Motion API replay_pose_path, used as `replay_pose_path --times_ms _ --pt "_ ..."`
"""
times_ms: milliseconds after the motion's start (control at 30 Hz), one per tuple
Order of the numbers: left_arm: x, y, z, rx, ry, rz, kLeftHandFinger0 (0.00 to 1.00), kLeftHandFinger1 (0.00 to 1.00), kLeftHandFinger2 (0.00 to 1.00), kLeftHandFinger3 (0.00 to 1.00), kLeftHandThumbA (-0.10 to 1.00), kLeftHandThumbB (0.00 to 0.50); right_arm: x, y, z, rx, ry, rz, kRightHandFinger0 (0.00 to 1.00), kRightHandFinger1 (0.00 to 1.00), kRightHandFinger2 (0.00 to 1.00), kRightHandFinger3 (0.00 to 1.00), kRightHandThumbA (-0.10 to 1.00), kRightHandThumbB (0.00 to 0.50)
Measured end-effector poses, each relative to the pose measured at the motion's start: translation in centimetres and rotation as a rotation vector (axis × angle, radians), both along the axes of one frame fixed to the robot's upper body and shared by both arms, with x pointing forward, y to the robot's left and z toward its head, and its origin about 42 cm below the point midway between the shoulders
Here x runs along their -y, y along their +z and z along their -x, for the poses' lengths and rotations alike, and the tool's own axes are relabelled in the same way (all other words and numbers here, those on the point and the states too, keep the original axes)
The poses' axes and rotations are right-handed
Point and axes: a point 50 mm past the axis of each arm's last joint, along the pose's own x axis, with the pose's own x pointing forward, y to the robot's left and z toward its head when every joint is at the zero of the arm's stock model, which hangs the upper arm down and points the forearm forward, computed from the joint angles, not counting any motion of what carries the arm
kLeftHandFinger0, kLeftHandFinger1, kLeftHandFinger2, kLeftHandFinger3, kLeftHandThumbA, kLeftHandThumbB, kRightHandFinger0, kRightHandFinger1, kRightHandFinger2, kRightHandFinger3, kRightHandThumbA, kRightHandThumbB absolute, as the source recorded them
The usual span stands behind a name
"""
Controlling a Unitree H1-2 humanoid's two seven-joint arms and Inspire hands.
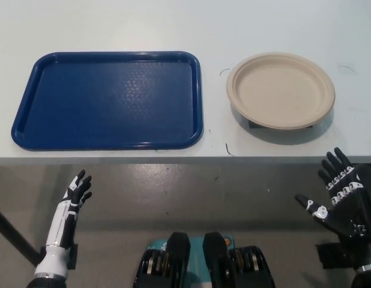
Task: Use the right hand to pick up a plate from a leveled surface and place it into a tray on the left side
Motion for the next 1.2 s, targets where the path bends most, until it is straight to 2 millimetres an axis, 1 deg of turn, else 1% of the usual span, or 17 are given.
replay_pose_path --times_ms 33,200,233,333,667,700,733,767,867,1000,1067,1100,1167,1200 --pt "0.0 0.0 0.0 0.0 0.0 0.0 1.0 1.0 1.0 1.0 1.0 0.145 0.0 -0.1 0.0 -0.012 0.005 -0.019 1.0 1.0 1.0 1.0 1.0 0.5" --pt "0.0 0.0 0.0 -0.002 -0.002 0.0 1.0 1.0 1.0 1.0 1.0 0.157 0.1 -0.5 0.0 -0.077 0.031 -0.116 1.0 1.0 1.0 1.0 1.0 0.488" --pt "0.0 0.0 0.0 -0.002 -0.002 0.0 1.0 1.0 1.0 1.0 1.0 0.166 0.1 -0.6 0.0 -0.091 0.036 -0.139 1.0 1.0 1.0 1.0 1.0 0.487" --pt "0.0 0.0 0.0 -0.002 -0.002 0.0 1.0 1.0 1.0 1.0 1.0 0.15 0.2 -0.9 0.0 -0.129 0.049 -0.201 1.0 1.0 1.0 1.0 1.0 0.482" --pt "0.0 -0.1 0.0 -0.003 -0.003 0.0 1.0 1.0 1.0 1.0 1.0 0.151 0.4 -1.6 -0.1 -0.235 0.104 -0.42 1.0 1.0 1.0 1.0 1.0 0.457" --pt "0.0 -0.1 0.0 -0.004 -0.003 0.0 1.0 1.0 1.0 1.0 1.0 0.152 0.3 -1.6 -0.1 -0.241 0.111 -0.437 1.0 1.0 1.0 1.0 1.0 0.457" --pt "0.1 -0.1 0.0 -0.004 -0.003 0.0 1.0 1.0 1.0 1.0 1.0 0.142 0.3 -1.6 -0.2 -0.246 0.119 -0.457 1.0 1.0 1.0 1.0 1.0 0.456" --pt "0.1 -0.1 0.0 -0.004 -0.003 0.0 1.0 1.0 1.0 1.0 1.0 0.153 0.3 -1.5 -0.3 -0.252 0.129 -0.477 1.0 1.0 1.0 1.0 1.0 0.454" --pt "0.1 -0.1 0.0 -0.004 -0.004 0.0 1.0 1.0 1.0 1.0 1.0 0.155 0.2 -1.3 -0.6 -0.263 0.155 -0.526 1.0 1.0 1.0 1.0 1.0 0.453" --pt "0.1 -0.1 0.1 -0.005 -0.006 -0.001 1.0 1.0 1.0 1.0 1.0 0.14 -0.1 -0.9 -1.1 -0.271 0.195 -0.593 1.0 1.0 1.0 1.0 1.0 0.452" --pt "0.2 -0.1 0.1 -0.005 -0.008 -0.001 1.0 1.0 1.0 1.0 1.0 0.141 -0.2 -0.7 -1.3 -0.273 0.216 -0.625 1.0 1.0 1.0 1.0 1.0 0.451" --pt "0.2 -0.2 0.1 -0.006 -0.011 -0.002 1.0 1.0 1.0 1.0 0.99 0.121 -0.4 -0.5 -1.5 -0.273 0.233 -0.647 1.0 1.0 1.0 1.0 1.0 0.449" --pt "0.3 -0.2 0.1 -0.006 -0.012 -0.002 1.0 1.0 1.0 1.0 0.99 0.142 -0.5 -0.2 -1.7 -0.273 0.248 -0.668 1.0 1.0 1.0 1.0 1.0 0.45" --pt "0.3 -0.2 0.1 -0.006 -0.013 -0.002 1.0 1.0 1.0 1.0 1.0 0.135 -0.6 0.0 -1.9 -0.272 0.267 -0.694 1.0 1.0 1.0 1.0 1.0 0.451"
